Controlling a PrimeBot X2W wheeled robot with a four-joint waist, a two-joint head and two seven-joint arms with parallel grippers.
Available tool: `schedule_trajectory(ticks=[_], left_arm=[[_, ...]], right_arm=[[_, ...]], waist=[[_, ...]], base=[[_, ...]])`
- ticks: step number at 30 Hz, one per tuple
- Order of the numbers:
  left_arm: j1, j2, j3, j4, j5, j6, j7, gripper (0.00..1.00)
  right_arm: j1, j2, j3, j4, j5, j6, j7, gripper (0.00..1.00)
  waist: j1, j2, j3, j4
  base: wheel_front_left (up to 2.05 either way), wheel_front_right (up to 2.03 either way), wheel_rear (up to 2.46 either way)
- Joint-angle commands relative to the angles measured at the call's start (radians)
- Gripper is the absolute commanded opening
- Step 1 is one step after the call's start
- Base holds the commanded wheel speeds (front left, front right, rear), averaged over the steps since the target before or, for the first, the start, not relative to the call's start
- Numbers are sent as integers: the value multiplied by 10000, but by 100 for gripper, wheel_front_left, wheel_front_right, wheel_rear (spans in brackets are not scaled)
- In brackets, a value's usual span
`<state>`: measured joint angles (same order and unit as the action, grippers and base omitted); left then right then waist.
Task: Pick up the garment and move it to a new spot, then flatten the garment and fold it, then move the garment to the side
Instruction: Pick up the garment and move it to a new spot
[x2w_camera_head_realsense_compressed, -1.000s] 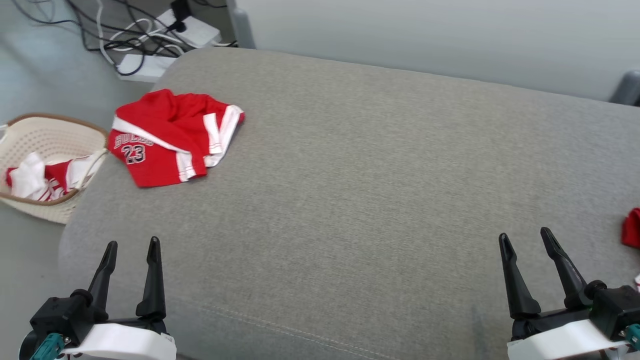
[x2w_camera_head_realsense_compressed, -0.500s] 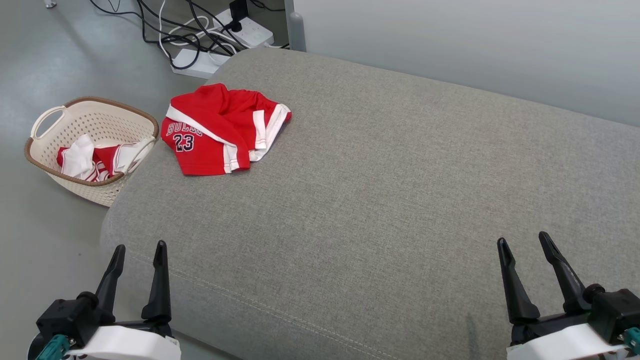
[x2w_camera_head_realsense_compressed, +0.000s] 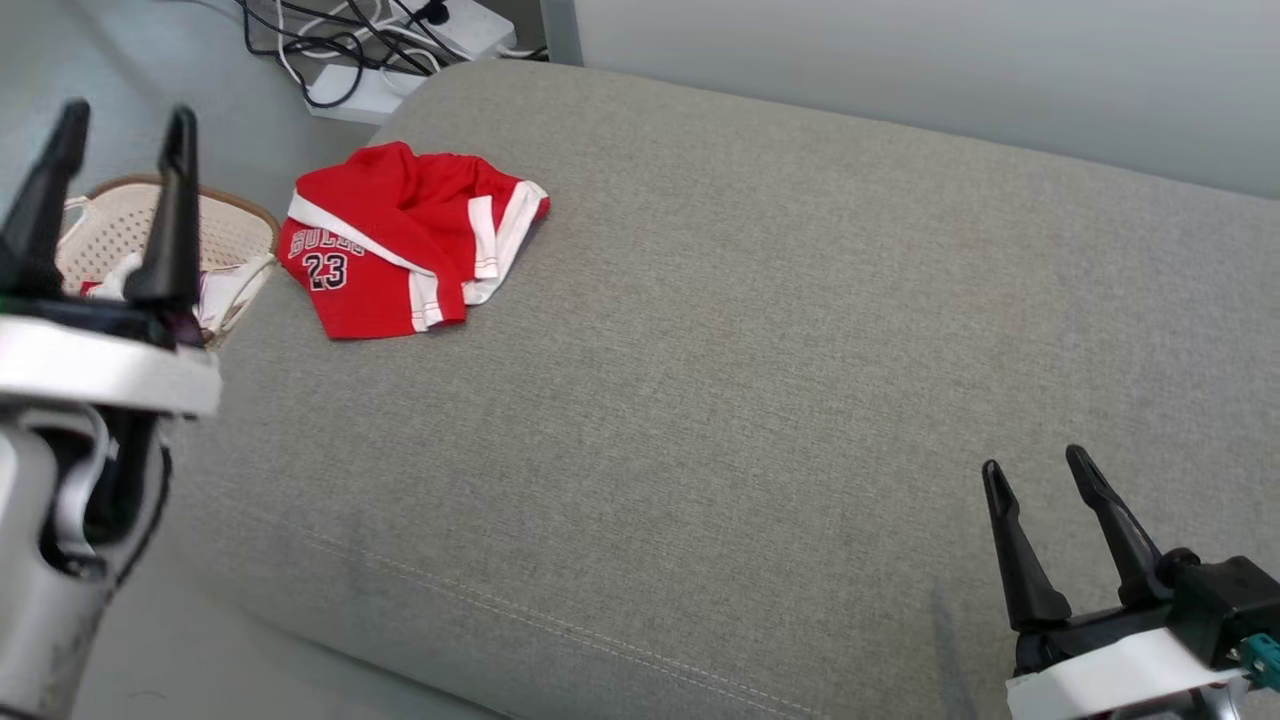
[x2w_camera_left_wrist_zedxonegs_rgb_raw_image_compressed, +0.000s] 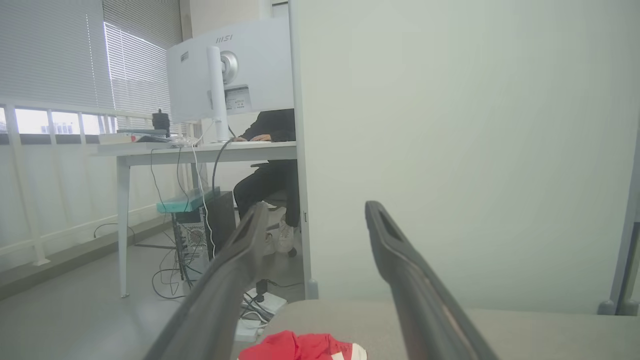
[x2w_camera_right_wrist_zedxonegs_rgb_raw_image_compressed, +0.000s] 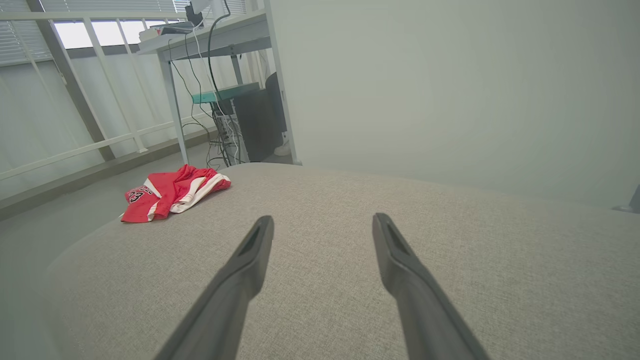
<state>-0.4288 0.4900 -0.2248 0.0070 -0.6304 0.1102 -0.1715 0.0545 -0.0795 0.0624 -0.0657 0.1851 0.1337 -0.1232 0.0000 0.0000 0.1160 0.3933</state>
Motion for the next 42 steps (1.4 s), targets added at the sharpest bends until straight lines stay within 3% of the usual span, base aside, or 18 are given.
schedule_trajectory(ticks=[1, 8, 12, 21, 32, 34, 35, 42], left_arm=[[-1143, 593, 497, 374, -193, -222, 415, 100], [-3681, 797, 123, 4227, -1075, -1402, 2345, 100], [-4394, 732, -67, 6212, -1388, -1778, 3130, 100], [-5080, 688, 85, 8887, -2264, -2175, 4234, 100], [-5362, 559, 182, 10687, -2799, -2292, 4615, 100], [-5388, 496, 184, 10931, -2823, -2258, 4586, 22], [-5424, 499, 183, 11020, -2787, -2171, 4446, 0], [-5852, 672, -4, 11252, -2386, -1845, 3530, 0]], right_arm=[[-463, -194, 254, -408, -55, -30, 26, 100], [-848, -240, 323, -521, -157, -30, 20, 100], [-1129, -280, 338, -595, -205, -30, -11, 100], [-1755, -434, 448, -735, -280, -30, -83, 100], [-2175, -540, 529, -660, -254, -30, -186, 100], [-2195, -534, 521, -637, -248, -30, -176, 100], [-2204, -534, 507, -642, -249, -30, -173, 100], [-2169, -557, 377, -693, -240, -30, -153, 100]], waist=[[0, 0, 377, -398], [0, 0, 1458, -1570], [0, 0, 2180, -2194], [0, 0, 3453, -2952], [0, 0, 3940, -3273], [0, 0, 3920, -3298], [0, 0, 3915, -3306], [0, 0, 3761, -3235]], base=[[0, 0, 0], [0, 0, 0], [0, 0, 0], [0, 0, 0], [0, 0, 0], [0, 0, 0], [0, 0, 0], [0, 0, 0]])
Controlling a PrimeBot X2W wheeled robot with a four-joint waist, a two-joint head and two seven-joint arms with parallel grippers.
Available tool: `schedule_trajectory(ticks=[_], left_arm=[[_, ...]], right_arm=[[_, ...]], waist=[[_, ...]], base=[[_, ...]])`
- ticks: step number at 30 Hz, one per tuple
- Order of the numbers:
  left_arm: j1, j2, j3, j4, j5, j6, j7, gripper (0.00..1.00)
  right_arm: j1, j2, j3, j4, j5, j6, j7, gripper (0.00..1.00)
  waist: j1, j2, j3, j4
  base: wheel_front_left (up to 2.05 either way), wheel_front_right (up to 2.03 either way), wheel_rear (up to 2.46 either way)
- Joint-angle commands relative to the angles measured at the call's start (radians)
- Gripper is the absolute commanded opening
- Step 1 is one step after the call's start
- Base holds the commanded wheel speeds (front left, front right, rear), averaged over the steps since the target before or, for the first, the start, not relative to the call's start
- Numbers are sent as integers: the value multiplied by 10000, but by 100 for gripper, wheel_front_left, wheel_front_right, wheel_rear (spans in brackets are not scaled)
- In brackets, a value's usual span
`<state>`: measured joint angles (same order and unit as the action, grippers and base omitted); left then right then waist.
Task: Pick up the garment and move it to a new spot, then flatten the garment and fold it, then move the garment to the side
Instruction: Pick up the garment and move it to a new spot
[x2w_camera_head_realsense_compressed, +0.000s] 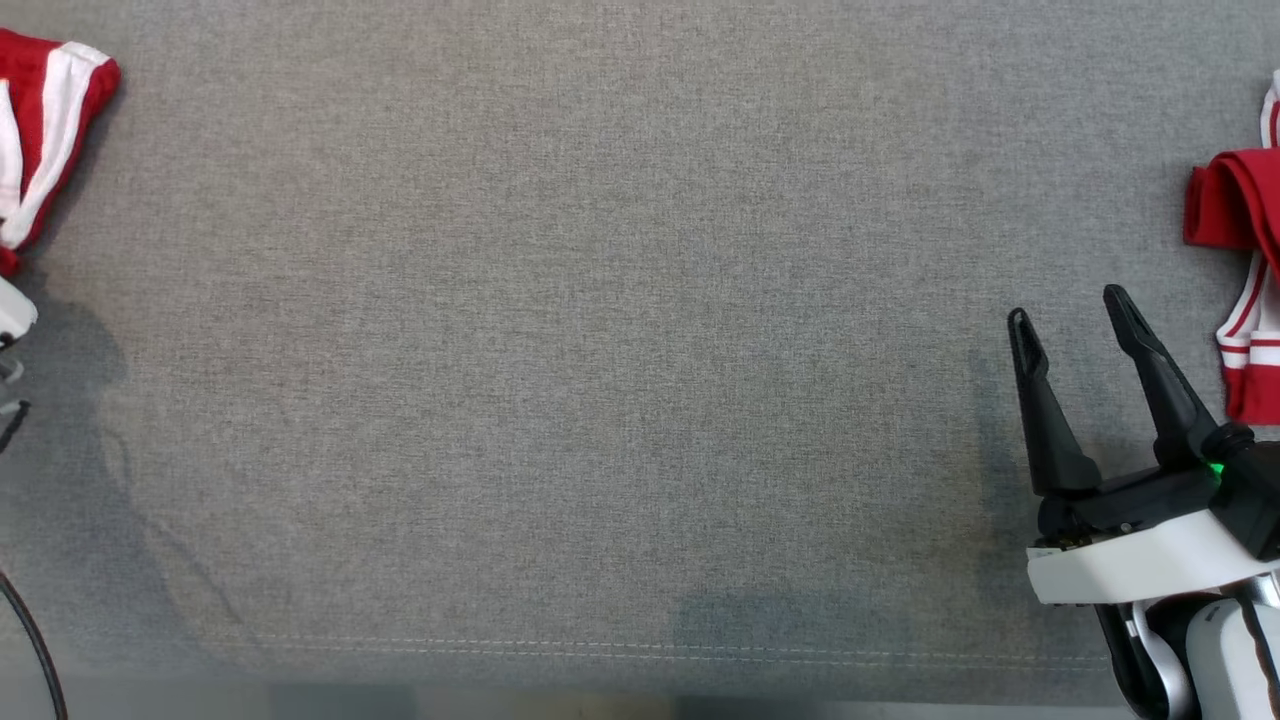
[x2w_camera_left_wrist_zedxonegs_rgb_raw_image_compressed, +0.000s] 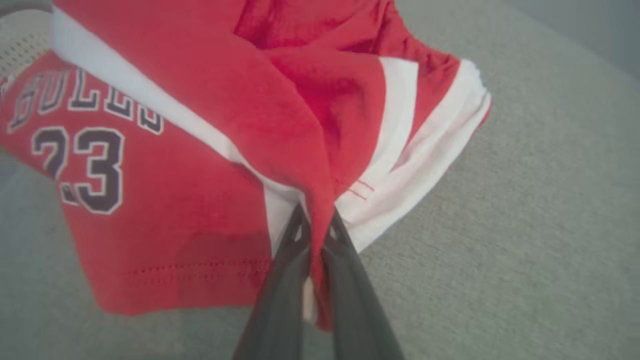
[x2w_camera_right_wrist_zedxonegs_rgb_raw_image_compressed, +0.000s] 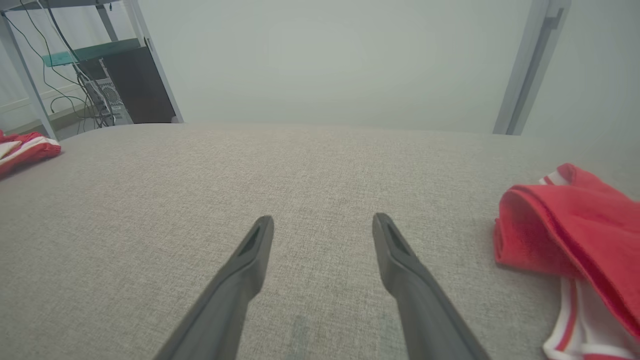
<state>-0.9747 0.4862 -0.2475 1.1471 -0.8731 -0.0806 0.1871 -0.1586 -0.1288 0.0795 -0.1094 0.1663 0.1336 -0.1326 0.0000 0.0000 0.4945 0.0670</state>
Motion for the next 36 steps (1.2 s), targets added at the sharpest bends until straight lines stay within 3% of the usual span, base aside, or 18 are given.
schedule_trajectory(ticks=[1, 6, 10, 15, 19, 26, 31, 36], left_arm=[[-504, 763, 142, -211, 157, 61, -195, 0], [-1027, 1060, -84, -815, 709, 251, -1525, 0], [-921, 942, -226, -1508, 983, 344, -2476, 0], [-356, 541, -471, -2676, 1223, 490, -3222, 0], [737, -142, -834, -4397, 1346, 763, -3579, 0], [3086, -1555, -2439, -7958, 1814, 1458, -3032, 0], [3771, -2199, -3805, -9174, 2118, 1337, -2230, 0], [3685, -2779, -5161, -9452, 2485, 875, -1357, 0]], right_arm=[[-3, -67, 159, -261, -59, -29, -51, 100], [106, -46, 90, -305, -47, -29, 0, 100], [150, 22, 31, -234, -1, -29, -64, 100], [229, 122, -39, -132, 67, -29, -121, 100], [336, 226, -117, -83, 117, -29, -180, 100], [480, 440, -261, -33, 156, -29, -305, 100], [518, 563, -329, 155, 266, -29, -473, 100], [599, 670, -359, 420, 416, -29, -681, 100]], waist=[[0, 0, -67, 86], [0, 0, -349, 335], [0, 0, -657, 434], [0, 0, -959, 441], [0, 0, -1195, 334], [0, 0, -1382, -337], [0, 0, -1430, -1080], [0, 0, -1490, -1916]], base=[[0, 0, 0], [0, 0, 0], [0, 0, 0], [0, 0, 0], [0, 0, 0], [0, 0, 0], [0, 0, 0], [0, 0, 0]])
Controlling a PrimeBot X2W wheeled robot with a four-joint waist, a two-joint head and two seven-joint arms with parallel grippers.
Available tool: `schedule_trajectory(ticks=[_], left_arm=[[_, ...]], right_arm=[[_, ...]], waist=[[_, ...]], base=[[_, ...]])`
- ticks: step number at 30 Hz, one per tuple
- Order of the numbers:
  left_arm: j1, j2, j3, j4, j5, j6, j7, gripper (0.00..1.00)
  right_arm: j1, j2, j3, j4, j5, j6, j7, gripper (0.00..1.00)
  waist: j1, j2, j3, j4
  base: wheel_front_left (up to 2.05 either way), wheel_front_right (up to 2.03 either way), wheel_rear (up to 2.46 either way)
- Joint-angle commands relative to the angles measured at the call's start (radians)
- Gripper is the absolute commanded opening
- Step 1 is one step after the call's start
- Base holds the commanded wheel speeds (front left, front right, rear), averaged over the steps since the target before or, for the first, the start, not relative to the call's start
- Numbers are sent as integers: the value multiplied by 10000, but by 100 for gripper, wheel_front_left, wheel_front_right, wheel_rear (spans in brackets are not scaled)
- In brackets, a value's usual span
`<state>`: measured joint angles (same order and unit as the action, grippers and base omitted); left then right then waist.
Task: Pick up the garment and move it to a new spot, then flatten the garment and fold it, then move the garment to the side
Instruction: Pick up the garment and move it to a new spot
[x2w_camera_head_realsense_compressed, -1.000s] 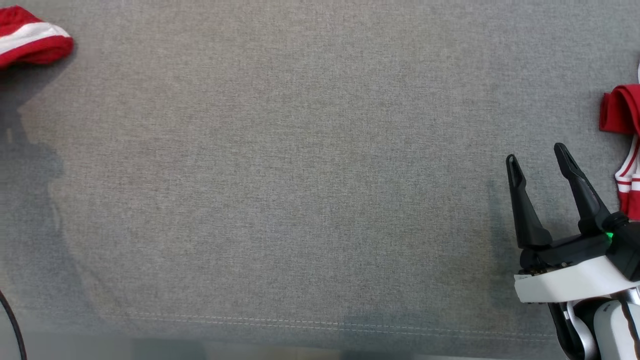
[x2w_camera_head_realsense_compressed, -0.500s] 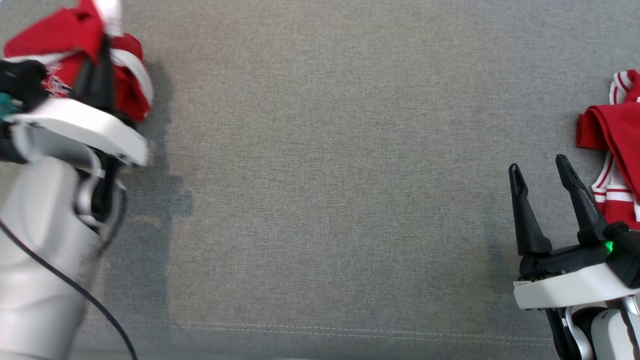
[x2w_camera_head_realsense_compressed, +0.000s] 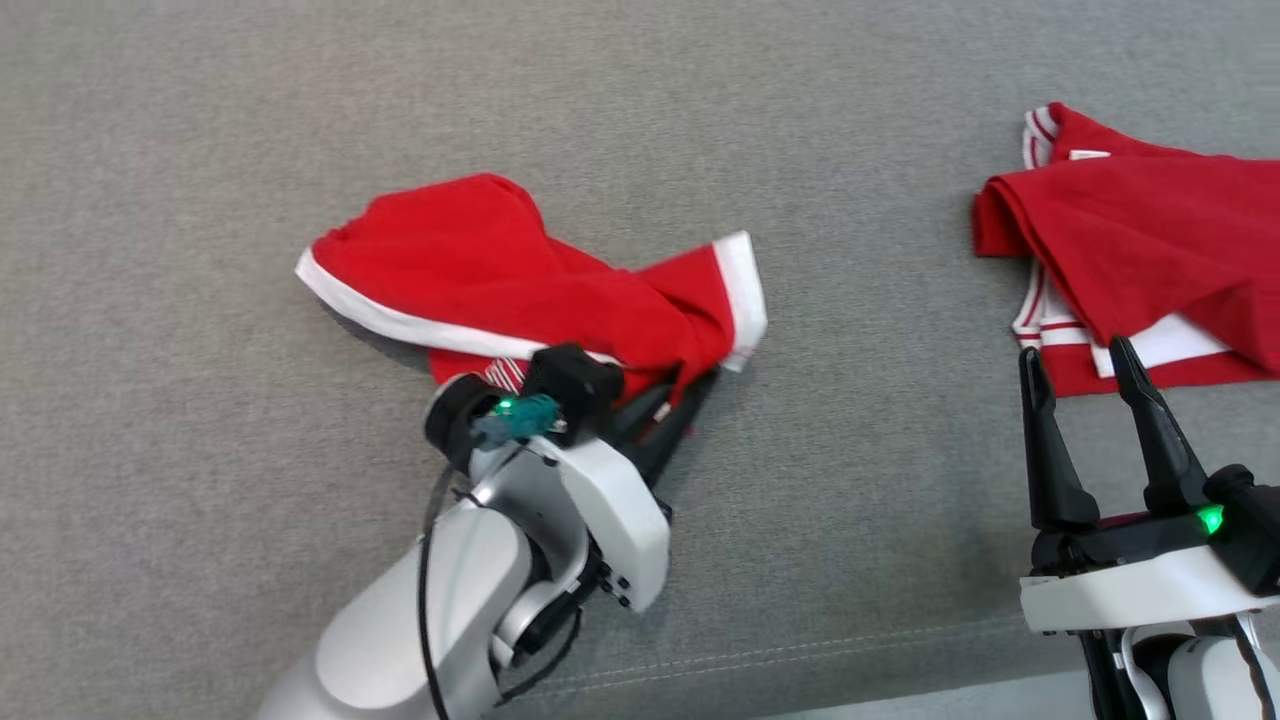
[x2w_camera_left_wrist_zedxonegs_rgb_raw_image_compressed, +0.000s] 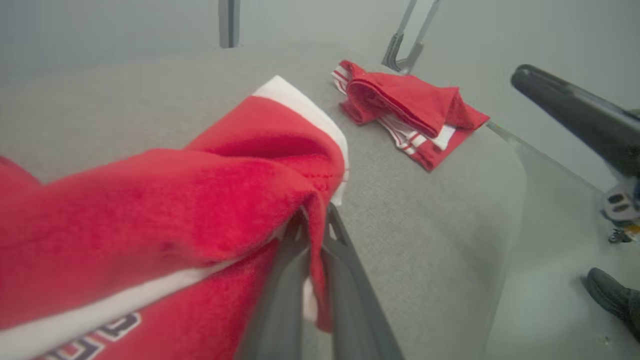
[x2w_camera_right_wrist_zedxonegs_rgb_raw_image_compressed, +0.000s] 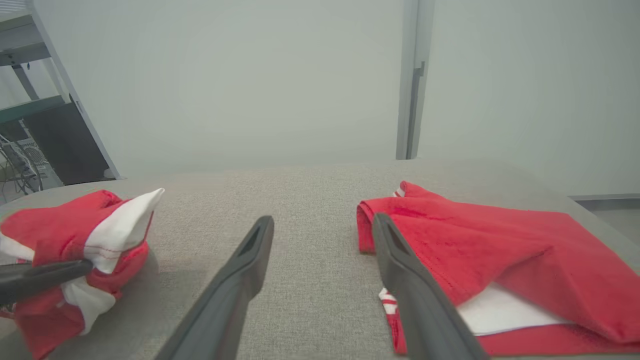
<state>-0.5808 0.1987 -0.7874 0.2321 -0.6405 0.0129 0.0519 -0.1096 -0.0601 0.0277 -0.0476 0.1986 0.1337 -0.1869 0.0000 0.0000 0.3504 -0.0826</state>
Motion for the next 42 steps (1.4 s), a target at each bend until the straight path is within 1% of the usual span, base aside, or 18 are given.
schedule_trajectory(ticks=[1, 5, 9, 10, 11, 14, 18, 21, 23, 24, 25, 29, 32, 35, 36, 39, 42], left_arm=[[-300, -30, 6, -317, 217, -160, 130, 0], [-472, -366, -662, -191, 360, -445, 623, 0], [-515, -343, -831, 254, 385, -452, 891, 0], [-529, -306, -847, 335, 401, -454, 914, 16], [-531, -293, -855, 386, 398, -462, 910, 100], [-490, -279, -892, 324, 278, -590, 915, 100], [-391, -121, -877, -385, 173, -694, 820, 100], [-224, 210, -661, -1189, 239, -462, 619, 100], [-47, 503, -394, -1757, 299, -161, 442, 100], [-47, 503, -394, -1757, 299, -161, 442, 100], [68, 661, -219, -2030, 307, 23, 352, 100], [589, 1392, 790, -2974, 294, 944, -98, 100], [1099, 1913, 1910, -3435, 71, 1676, -685, 100], [1727, 2406, 3208, -3570, -256, 2336, -1445, 100], [1952, 2525, 3629, -3552, -417, 2476, -1717, 100], [2548, 2773, 4673, -3394, -780, 2680, -2496, 100], [2991, 2948, 5447, -3086, -976, 2573, -2891, 100]], right_arm=[[139, 3, 145, -150, 135, -30, -180, 100], [207, 60, 157, 64, 298, -30, -337, 100], [180, 87, 247, 288, 493, -30, -488, 100], [167, 90, 257, 342, 527, -30, -520, 100], [165, 92, 245, 393, 577, -30, -550, 100], [158, 95, 183, 517, 671, -30, -619, 100], [51, 96, 162, 524, 503, -30, -665, 100], [-74, 95, 198, 487, 270, -30, -667, 100], [-149, 43, 181, 437, 150, -30, -618, 100], [-149, 43, 181, 437, 150, -30, -618, 100], [-182, -4, 180, 402, 104, -30, -580, 100], [-273, -216, 189, 253, -19, -30, -370, 100], [-296, -349, 221, 205, -70, -30, -220, 100], [-318, -464, 368, 214, -83, -30, -97, 100], [-327, -506, 435, 235, -84, -30, -60, 100], [-327, -619, 638, 308, -83, -30, 48, 100], [-316, -731, 761, 439, -10, -30, 95, 100]], waist=[[0, 0, -46, -585], [0, 0, 58, -1210], [0, 0, 184, -1713], [0, 0, 205, -1784], [0, 0, 210, -1808], [0, 0, 192, -1763], [0, 0, 70, -1383], [0, 0, -72, -957], [0, 0, -182, -617], [0, 0, -182, -617], [0, 0, -240, -442], [0, 0, -431, 228], [0, 0, -592, 605], [0, 0, -749, 831], [0, 0, -805, 891], [0, 0, -974, 1034], [0, 0, -1129, 1164]], base=[[0, 0, 0], [0, 0, 0], [0, 0, 0], [0, 0, 0], [0, 0, 0], [0, 0, 0], [0, 0, 0], [0, 0, 0], [0, 0, 0], [0, 0, 0], [0, 0, 0], [0, 0, 0], [0, 0, 0], [0, 0, 0], [0, 0, 0], [0, 0, 0], [0, 0, 0]])
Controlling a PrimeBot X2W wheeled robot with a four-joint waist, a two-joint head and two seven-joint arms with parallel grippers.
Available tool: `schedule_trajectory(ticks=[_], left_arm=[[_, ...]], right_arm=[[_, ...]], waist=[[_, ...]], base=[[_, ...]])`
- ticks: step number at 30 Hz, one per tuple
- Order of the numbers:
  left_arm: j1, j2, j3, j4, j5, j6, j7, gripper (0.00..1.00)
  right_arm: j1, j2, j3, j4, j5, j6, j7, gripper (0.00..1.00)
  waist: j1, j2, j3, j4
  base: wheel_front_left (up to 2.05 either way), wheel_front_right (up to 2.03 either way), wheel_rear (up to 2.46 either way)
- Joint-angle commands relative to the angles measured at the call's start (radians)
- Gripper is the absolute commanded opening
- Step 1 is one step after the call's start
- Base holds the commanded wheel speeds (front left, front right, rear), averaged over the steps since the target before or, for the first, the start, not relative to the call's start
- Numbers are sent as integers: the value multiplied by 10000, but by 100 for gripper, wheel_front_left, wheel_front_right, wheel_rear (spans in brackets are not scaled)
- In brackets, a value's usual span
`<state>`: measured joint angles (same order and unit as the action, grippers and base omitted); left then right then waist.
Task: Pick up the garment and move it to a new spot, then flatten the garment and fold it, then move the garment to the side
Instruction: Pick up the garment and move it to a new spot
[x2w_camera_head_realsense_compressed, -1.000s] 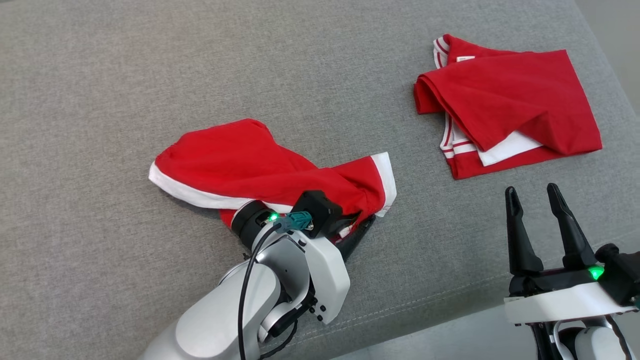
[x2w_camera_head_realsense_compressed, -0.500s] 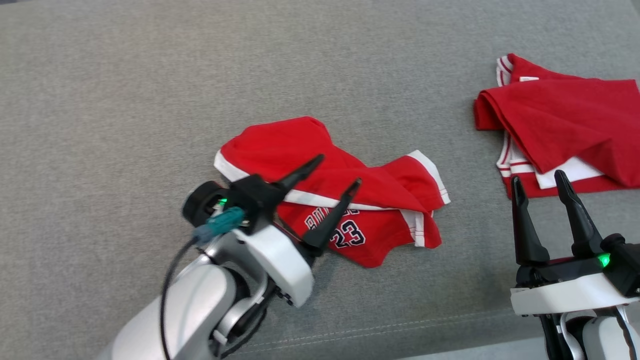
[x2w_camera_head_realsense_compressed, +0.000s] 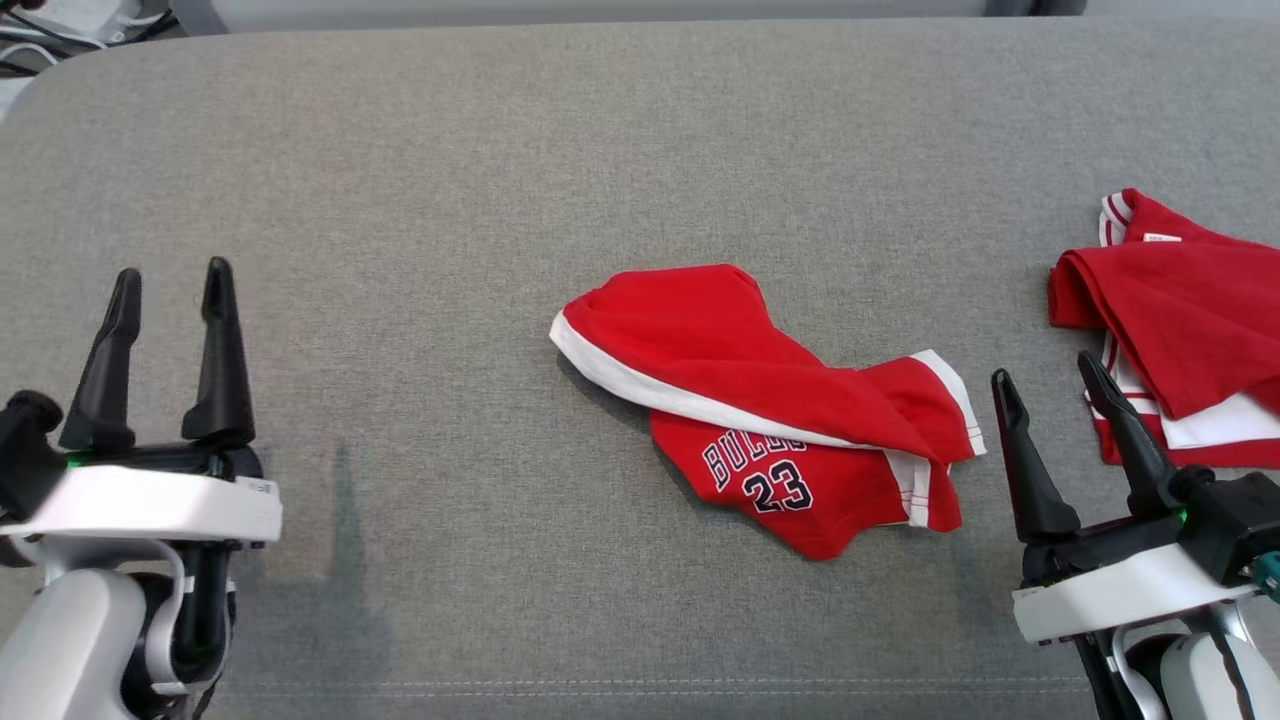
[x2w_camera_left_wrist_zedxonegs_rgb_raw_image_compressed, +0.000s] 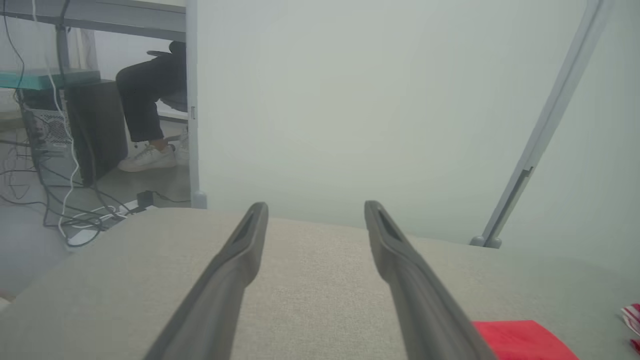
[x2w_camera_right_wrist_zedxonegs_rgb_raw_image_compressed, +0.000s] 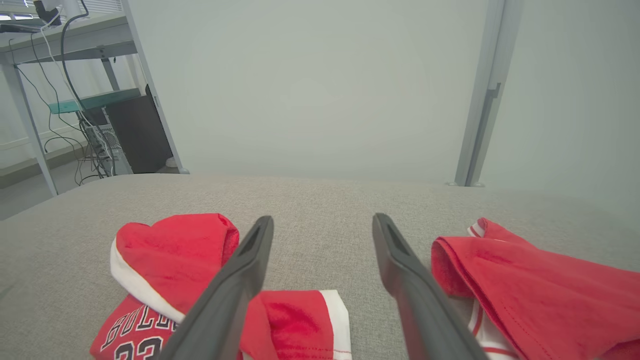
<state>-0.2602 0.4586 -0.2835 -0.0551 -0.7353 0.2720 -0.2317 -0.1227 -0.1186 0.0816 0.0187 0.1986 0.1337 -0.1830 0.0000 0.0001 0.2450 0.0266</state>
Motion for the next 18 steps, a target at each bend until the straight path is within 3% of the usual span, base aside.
schedule_trajectory(ticks=[1, 9, 18], left_arm=[[-92, 366, 613, -72, -96, -125, -127, 100], [791, 339, 1726, 889, 987, -731, -295, 100], [2153, 121, 2074, 859, 2105, -1892, -299, 100]], right_arm=[[-169, -182, 246, -175, 13, -30, 60, 100], [418, -185, 310, 56, 148, -30, 122, 100], [1521, 222, 237, -121, 203, -30, 221, 100]], waist=[[0, -1, -133, 112], [0, -1, -826, 220], [0, -1, -1447, 18]], base=[[0, 0, 0], [0, 0, 0], [0, 0, 0]])
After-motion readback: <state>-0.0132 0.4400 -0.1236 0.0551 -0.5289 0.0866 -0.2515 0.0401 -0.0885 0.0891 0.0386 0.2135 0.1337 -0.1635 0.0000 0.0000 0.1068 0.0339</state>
